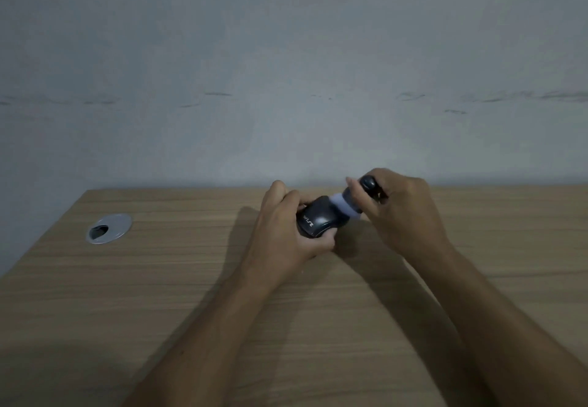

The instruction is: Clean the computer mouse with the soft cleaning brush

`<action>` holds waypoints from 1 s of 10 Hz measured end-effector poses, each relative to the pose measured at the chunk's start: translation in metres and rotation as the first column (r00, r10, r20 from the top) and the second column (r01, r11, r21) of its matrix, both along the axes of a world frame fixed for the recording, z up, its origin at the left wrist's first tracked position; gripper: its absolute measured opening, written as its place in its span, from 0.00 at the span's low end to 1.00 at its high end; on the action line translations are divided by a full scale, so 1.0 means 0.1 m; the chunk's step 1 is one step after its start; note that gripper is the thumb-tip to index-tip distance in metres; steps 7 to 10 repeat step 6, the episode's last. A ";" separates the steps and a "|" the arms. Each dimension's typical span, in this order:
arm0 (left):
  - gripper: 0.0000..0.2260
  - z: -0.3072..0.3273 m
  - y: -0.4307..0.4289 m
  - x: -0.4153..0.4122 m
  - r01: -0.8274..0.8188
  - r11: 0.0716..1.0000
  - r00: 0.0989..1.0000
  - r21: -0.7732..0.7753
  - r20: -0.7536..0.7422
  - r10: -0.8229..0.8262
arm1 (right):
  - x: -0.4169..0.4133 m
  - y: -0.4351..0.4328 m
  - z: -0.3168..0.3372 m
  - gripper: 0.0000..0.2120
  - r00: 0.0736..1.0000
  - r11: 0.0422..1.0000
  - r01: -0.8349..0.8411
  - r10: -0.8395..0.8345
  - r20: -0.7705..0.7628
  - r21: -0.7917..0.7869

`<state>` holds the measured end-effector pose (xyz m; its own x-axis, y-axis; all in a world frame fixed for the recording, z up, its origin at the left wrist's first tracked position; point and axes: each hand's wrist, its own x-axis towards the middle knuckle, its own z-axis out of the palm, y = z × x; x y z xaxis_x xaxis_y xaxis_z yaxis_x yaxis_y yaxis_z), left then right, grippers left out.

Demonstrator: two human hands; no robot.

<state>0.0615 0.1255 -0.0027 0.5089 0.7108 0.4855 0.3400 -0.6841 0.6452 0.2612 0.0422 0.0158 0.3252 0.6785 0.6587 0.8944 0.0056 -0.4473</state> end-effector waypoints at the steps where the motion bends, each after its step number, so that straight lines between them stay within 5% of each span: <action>1: 0.20 -0.03 -0.01 -0.03 -0.054 0.996 0.998 -0.069 0.036 0.056 | 0.13 -0.05 -0.18 0.21 0.993 0.993 0.109 -0.107 -0.043 0.050; 2: 0.20 -0.05 -0.01 -0.07 -0.173 0.981 0.985 -0.086 -0.002 0.174 | 0.14 -0.12 -0.25 0.12 0.992 0.998 0.064 -0.063 -0.110 0.009; 4: 0.23 -0.03 -0.16 -0.05 -0.403 0.914 0.902 -0.054 -0.192 0.387 | 0.02 -0.29 -0.29 0.17 0.996 0.965 -0.027 0.004 -0.087 -0.259; 6: 0.31 0.06 -0.25 -0.06 -0.439 0.885 0.888 -0.155 -0.226 0.400 | -0.10 -0.53 -0.35 0.34 0.990 0.928 -0.130 0.101 -0.101 -0.348; 10: 0.31 0.06 -0.25 -0.06 -0.439 0.885 0.888 -0.155 -0.226 0.400 | -0.10 -0.53 -0.35 0.34 0.990 0.928 -0.130 0.101 -0.101 -0.348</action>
